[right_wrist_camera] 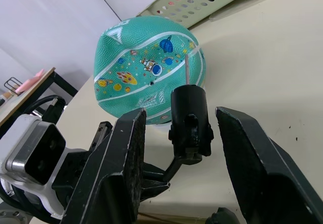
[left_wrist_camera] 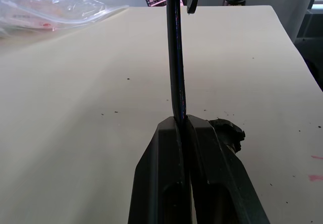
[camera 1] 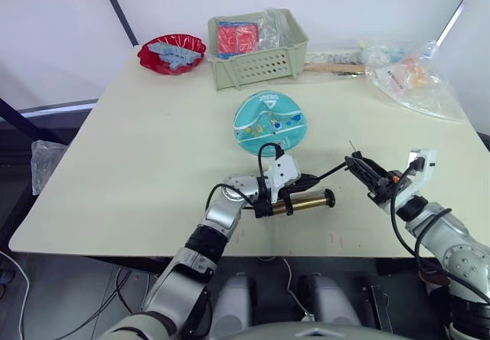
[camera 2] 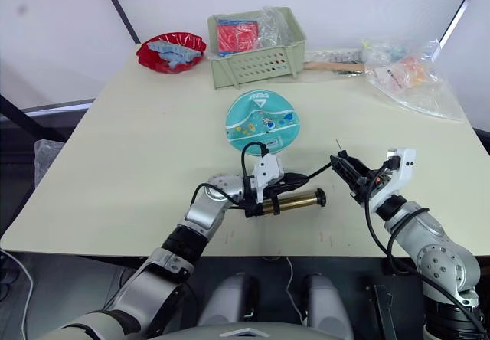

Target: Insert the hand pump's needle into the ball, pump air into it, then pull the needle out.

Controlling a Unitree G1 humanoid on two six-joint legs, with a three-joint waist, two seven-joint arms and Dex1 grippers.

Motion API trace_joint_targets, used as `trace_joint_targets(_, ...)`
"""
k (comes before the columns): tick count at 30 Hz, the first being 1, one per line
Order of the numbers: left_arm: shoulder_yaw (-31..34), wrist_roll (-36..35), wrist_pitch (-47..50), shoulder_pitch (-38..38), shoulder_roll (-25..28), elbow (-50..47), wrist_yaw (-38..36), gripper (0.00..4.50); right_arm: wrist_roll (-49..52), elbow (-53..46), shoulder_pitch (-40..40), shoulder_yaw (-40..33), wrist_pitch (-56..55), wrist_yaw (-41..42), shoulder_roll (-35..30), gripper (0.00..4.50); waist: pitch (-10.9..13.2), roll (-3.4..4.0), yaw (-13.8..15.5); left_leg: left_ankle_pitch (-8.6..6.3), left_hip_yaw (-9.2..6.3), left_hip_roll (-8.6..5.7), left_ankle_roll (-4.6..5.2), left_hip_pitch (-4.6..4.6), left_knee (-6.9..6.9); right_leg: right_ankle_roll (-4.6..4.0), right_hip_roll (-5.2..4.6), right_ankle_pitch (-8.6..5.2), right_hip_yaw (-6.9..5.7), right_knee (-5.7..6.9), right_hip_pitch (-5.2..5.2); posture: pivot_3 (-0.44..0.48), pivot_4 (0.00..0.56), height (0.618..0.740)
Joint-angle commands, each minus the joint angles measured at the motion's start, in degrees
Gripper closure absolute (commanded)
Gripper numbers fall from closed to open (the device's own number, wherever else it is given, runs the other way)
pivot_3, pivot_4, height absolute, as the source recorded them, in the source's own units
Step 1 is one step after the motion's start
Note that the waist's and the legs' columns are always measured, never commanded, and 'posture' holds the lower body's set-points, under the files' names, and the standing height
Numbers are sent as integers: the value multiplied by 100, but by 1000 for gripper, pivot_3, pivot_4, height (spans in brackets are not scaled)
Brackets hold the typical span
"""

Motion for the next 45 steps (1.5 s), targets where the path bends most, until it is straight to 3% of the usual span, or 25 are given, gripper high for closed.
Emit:
trace_joint_targets(1, -14, -23, -140, -20, -21, -40, -26, 4500, -14, -157, -71, -62, -126, 45, 2, 2741, 0, 0, 0, 0, 0, 0, 0, 0, 0, 0, 0, 0, 0, 0, 0, 0, 150, 738)
trace_joint_targets(2, -14, -24, -140, -16, -20, -45, -26, 4500, -25, -162, -64, -56, -129, 44, 1, 2864, 0, 0, 0, 0, 0, 0, 0, 0, 0, 0, 0, 0, 0, 0, 0, 0, 150, 738)
trace_joint_targets(3, -14, -23, -143, -17, -21, -46, -25, 4500, -40, -163, -58, -50, -130, 48, 2, 3565, 0, 0, 0, 0, 0, 0, 0, 0, 0, 0, 0, -1, 0, 0, 0, 0, 150, 738)
trace_joint_targets(5, -12, -22, -147, -17, -22, -48, -19, 4500, -76, -162, -44, -36, -126, 60, 0, 4159, 0, 0, 0, 0, 0, 0, 0, 0, 0, 0, 0, -1, 0, 0, 0, 0, 150, 738)
trace_joint_targets(19, 67, -161, -56, -11, -11, -106, -86, 4500, -222, -178, -94, -43, -153, 156, -33, 4159, 0, 0, 0, 0, -1, 1, 0, -1, 0, 1, 0, -1, 0, -1, -1, 0, 150, 738)
trace_joint_targets(20, 101, -192, -49, -21, -2, -120, -97, 3935, -234, -196, -101, -36, -176, 242, -67, 4159, 0, 0, 0, 0, 0, 1, 0, -1, -1, 1, 0, -1, 0, -2, -1, 0, 150, 738)
trace_joint_targets(23, 179, -282, -30, -34, 25, -164, -147, 3210, -351, -234, -104, -24, -244, 362, -138, 4159, 0, 0, 0, 0, -1, 1, 0, -1, 0, 1, 0, -2, 0, -2, -1, 0, 150, 738)
trace_joint_targets(24, 207, -306, -48, -37, 41, -183, -140, 2560, -421, -242, -103, -2, -265, 418, -187, 4159, 0, 0, 0, 0, 0, 1, 0, -1, -1, 1, 0, -2, 0, -2, -1, 0, 150, 738)
trace_joint_targets(30, 333, -365, -142, 47, 229, -448, -150, 34, -1025, -320, -105, 235, -610, 821, -494, 4159, 0, 0, -1, 0, 0, 0, 0, -1, -1, 2, 0, -2, 0, -2, -1, 0, 150, 738)
trace_joint_targets(37, 599, -660, 189, 386, 715, -1479, -195, 34, -2212, -460, 20, 608, -1628, 1507, -978, 4159, 2, 1, -3, 0, 0, 2, 0, -1, -2, 2, 0, -3, 1, -5, -3, 0, 150, 738)
trace_joint_targets(45, 1150, -803, 593, 312, 1267, -2104, 139, 34, -2562, -491, 116, 541, -2157, 1898, -1096, 4159, 3, -1, 2, 0, 1, 5, 0, 0, -1, -3, 0, -6, 0, -5, -2, 0, 150, 738)
